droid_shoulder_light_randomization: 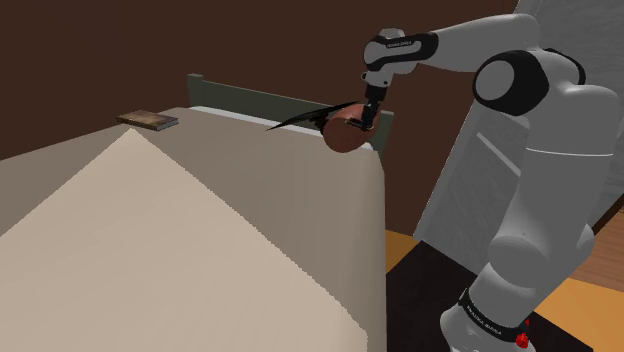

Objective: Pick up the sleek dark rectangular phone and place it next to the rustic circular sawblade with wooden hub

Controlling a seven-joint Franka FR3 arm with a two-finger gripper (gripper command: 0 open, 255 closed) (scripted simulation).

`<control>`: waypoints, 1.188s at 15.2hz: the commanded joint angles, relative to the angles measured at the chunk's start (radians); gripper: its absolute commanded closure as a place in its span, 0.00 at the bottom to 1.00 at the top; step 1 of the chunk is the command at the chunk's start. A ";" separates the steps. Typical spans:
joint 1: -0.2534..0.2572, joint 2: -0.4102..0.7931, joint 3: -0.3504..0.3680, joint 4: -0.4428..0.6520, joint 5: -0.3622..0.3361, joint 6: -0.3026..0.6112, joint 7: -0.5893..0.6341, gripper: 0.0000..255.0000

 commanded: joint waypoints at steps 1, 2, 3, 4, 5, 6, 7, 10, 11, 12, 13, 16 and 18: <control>0.000 0.001 0.000 -0.029 0.000 0.029 0.000 1.00; 0.000 0.002 0.000 -0.041 0.000 0.042 0.000 1.00; 0.001 0.003 0.000 -0.053 0.000 0.055 -0.001 1.00; 0.001 0.004 0.000 -0.065 0.000 0.068 -0.001 1.00; 0.001 0.006 0.000 -0.076 0.001 0.081 -0.002 1.00; 0.001 0.008 0.000 -0.087 0.001 0.093 -0.002 1.00; 0.001 0.009 0.001 -0.098 0.002 0.106 -0.003 1.00; 0.001 0.016 0.001 -0.129 0.003 0.144 -0.004 1.00; 0.001 0.019 0.002 -0.138 0.004 0.156 -0.005 1.00; 0.001 0.022 0.002 -0.148 0.004 0.168 -0.005 1.00; 0.001 0.025 0.002 -0.157 0.005 0.180 -0.006 1.00; 0.001 0.036 0.003 -0.182 0.007 0.216 -0.008 1.00; 0.001 0.044 0.004 -0.198 0.009 0.240 -0.009 1.00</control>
